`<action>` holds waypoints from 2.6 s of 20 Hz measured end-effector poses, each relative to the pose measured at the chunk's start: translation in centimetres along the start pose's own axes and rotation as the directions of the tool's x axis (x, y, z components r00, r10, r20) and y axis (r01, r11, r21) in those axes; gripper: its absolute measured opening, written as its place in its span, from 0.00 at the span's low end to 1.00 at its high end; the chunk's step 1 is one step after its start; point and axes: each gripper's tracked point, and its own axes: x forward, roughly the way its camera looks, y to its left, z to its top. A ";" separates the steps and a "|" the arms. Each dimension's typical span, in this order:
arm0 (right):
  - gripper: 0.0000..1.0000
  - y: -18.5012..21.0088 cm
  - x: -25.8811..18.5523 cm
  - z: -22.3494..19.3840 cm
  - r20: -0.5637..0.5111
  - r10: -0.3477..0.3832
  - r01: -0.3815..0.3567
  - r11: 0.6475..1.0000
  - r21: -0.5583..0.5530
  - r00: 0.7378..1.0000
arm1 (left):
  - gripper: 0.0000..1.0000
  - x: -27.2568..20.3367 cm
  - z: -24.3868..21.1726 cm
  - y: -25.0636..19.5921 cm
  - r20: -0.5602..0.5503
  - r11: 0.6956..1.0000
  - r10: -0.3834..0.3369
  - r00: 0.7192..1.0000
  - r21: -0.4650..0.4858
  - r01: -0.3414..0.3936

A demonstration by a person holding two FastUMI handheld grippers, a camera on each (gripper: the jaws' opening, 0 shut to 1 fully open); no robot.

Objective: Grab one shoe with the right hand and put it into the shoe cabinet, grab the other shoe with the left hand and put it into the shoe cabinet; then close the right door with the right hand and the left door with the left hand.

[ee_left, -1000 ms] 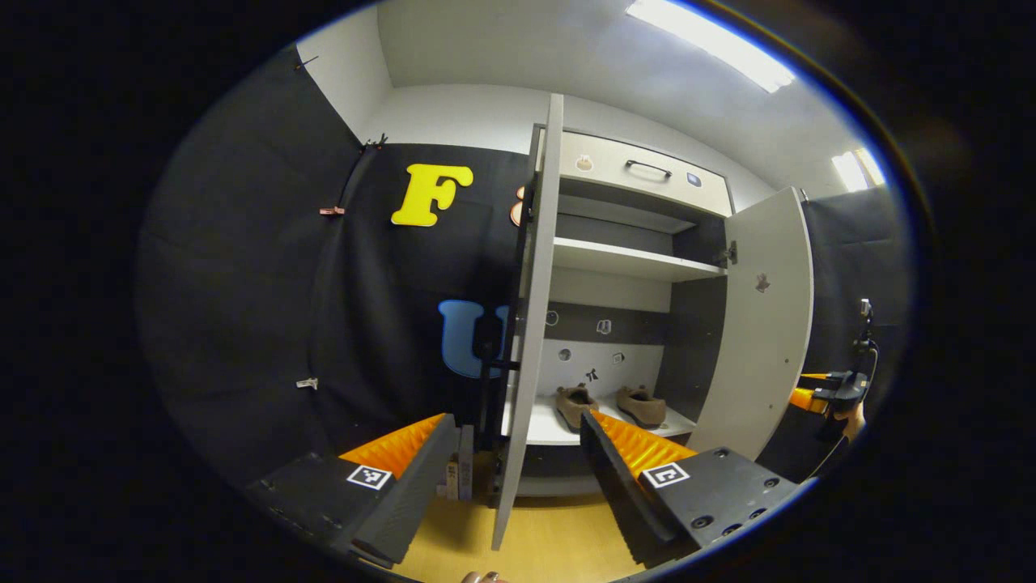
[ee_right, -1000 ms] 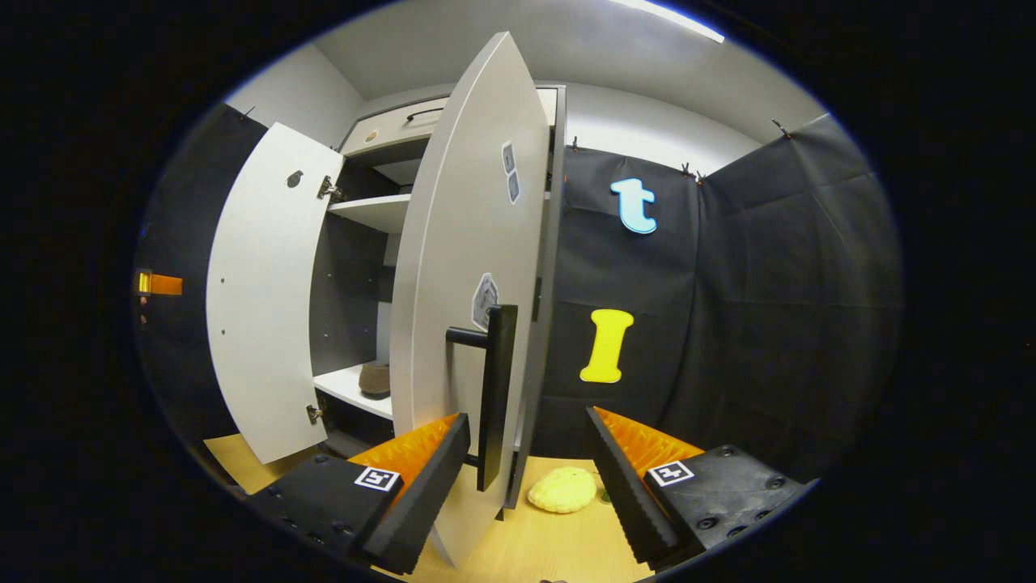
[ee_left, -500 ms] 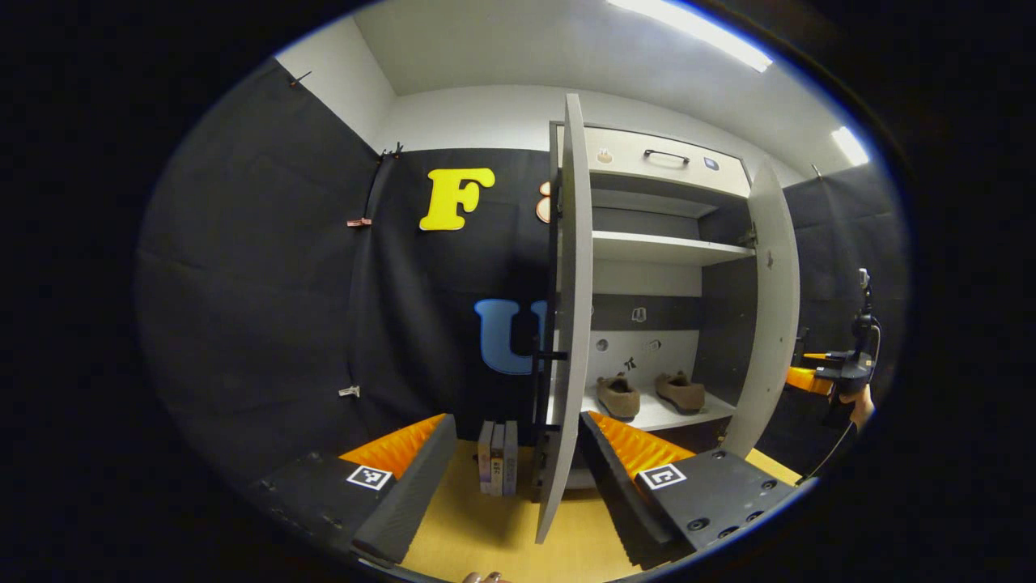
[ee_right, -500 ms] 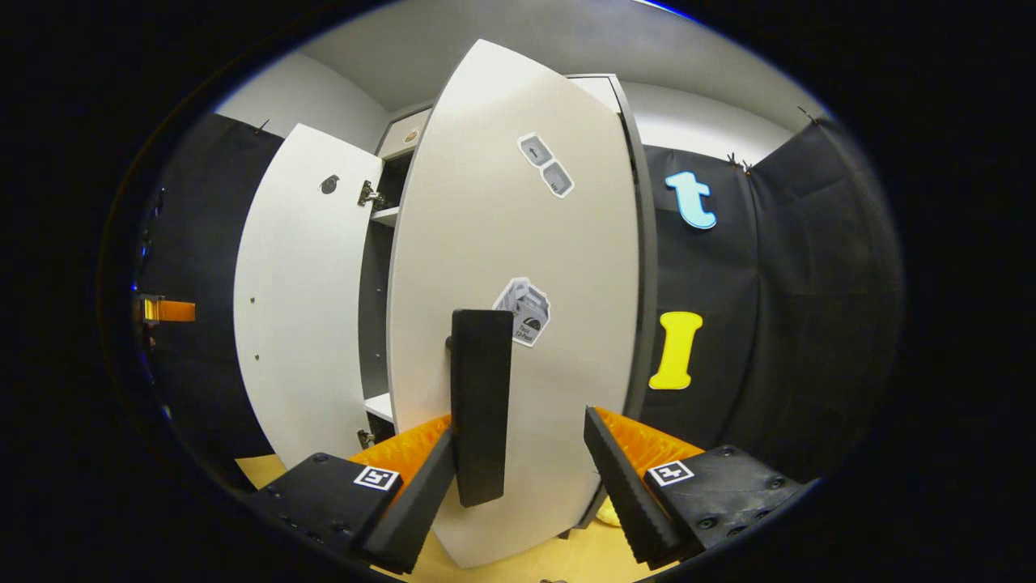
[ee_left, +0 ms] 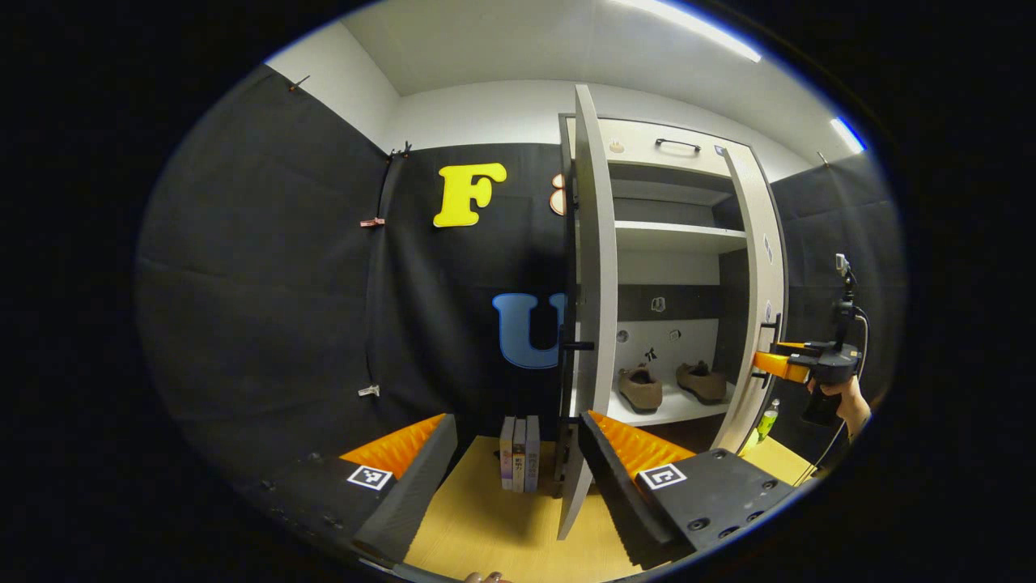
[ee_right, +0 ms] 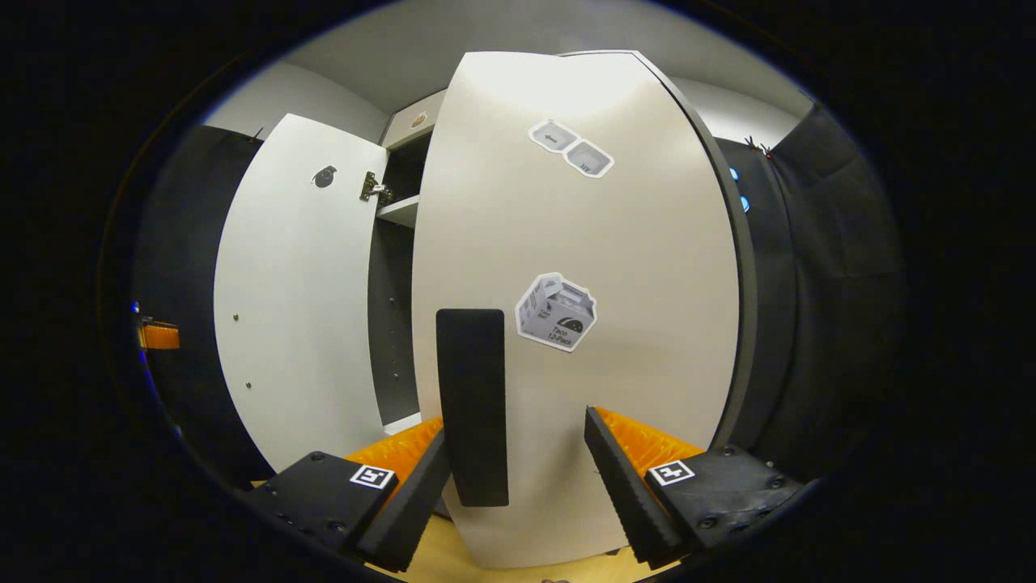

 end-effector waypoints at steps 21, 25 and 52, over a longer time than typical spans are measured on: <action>0.98 -0.8 -2.7 1.5 0.037 -0.126 0.129 0.988 -0.089 0.991 | 0.97 9.2 -0.7 -3.0 0.004 0.976 -0.217 0.976 -0.038 0.217; 0.98 -2.8 -4.0 1.8 0.042 -0.160 0.163 0.985 -0.060 0.986 | 0.94 9.3 -0.7 -5.3 -0.002 0.961 -0.273 0.962 -0.049 0.272; 0.98 -10.5 -4.9 1.7 0.042 -0.153 0.155 0.987 -0.048 0.987 | 1.00 16.8 -0.2 -21.1 0.033 0.925 -0.381 0.924 0.009 0.380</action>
